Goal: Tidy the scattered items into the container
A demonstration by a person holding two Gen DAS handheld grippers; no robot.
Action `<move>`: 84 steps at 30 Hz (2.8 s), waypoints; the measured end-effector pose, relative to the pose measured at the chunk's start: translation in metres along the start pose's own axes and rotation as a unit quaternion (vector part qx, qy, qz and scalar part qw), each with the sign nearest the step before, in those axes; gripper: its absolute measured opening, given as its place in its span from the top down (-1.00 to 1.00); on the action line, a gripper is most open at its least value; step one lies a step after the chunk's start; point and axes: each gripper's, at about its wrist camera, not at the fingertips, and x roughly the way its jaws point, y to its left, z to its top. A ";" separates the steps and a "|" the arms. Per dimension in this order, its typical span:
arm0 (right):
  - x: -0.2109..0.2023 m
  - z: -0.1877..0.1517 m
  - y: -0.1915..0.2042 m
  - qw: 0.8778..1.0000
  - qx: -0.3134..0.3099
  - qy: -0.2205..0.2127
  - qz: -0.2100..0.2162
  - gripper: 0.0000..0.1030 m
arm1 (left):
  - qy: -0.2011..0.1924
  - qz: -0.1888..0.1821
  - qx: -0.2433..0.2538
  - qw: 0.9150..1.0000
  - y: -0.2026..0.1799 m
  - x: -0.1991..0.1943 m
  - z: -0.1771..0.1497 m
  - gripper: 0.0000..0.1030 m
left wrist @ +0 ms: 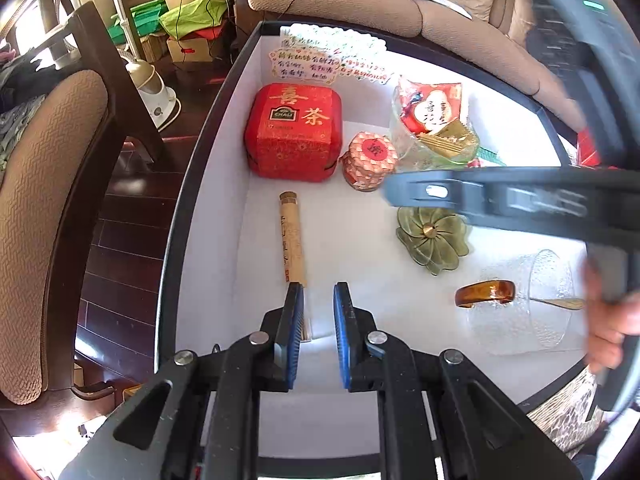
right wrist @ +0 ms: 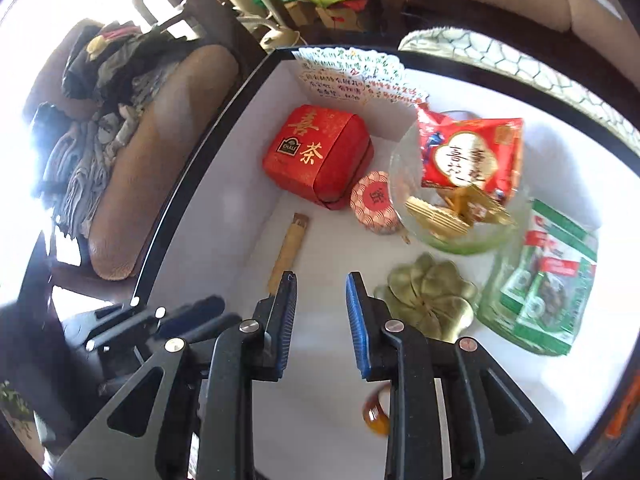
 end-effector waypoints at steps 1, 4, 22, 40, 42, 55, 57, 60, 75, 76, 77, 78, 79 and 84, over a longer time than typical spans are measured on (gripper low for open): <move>-0.010 -0.002 0.013 1.000 -0.009 -0.012 -0.011 0.50 | -0.007 -0.005 0.000 1.000 -0.003 -0.005 -0.003 0.65; -0.044 -0.021 0.036 0.999 -0.017 -0.036 -0.005 0.47 | -0.028 -0.020 -0.012 0.999 -0.012 -0.021 -0.012 0.20; -0.144 -0.263 -0.117 0.983 0.129 -0.104 -0.076 0.22 | -0.055 -0.077 0.121 0.988 -0.243 -0.041 -0.159 0.01; -0.120 -0.324 -0.191 0.966 0.205 -0.148 -0.059 0.23 | -0.070 0.004 0.149 0.986 -0.332 0.070 -0.173 0.55; -0.120 -0.322 -0.188 0.967 0.199 -0.149 -0.059 0.23 | -0.059 0.007 0.152 0.987 -0.335 0.069 -0.172 0.55; -0.125 -0.297 -0.137 0.973 0.148 -0.174 -0.034 0.22 | -0.155 -0.036 0.105 0.982 -0.216 -0.078 -0.101 0.55; -0.132 -0.275 -0.119 0.976 0.125 -0.176 -0.023 0.22 | -0.161 -0.022 0.093 0.982 -0.185 -0.090 -0.089 0.55; -0.145 -0.230 -0.085 0.979 0.095 -0.182 0.022 0.21 | -0.170 -0.019 0.082 0.982 -0.149 -0.100 -0.080 0.55; -0.035 -0.022 0.056 0.970 0.107 -0.105 0.194 0.06 | -0.196 -0.026 0.075 0.977 -0.077 -0.091 -0.065 0.55; -0.024 -0.016 0.057 0.968 0.110 -0.100 0.203 0.24 | -0.194 -0.023 0.076 0.978 -0.072 -0.088 -0.061 0.55; -0.014 -0.011 0.057 0.967 0.112 -0.096 0.208 0.46 | -0.191 -0.021 0.077 0.978 -0.068 -0.084 -0.058 0.55; -0.005 -0.007 0.057 0.966 0.116 -0.092 0.212 0.59 | -0.188 -0.020 0.076 0.979 -0.064 -0.080 -0.054 0.55; 0.004 -0.003 0.055 0.964 0.123 -0.092 0.217 0.67 | -0.186 -0.019 0.075 0.980 -0.060 -0.076 -0.049 0.55; 0.029 0.017 0.035 0.956 0.147 -0.093 0.237 0.80 | -0.173 -0.012 0.081 0.981 -0.046 -0.052 -0.027 0.54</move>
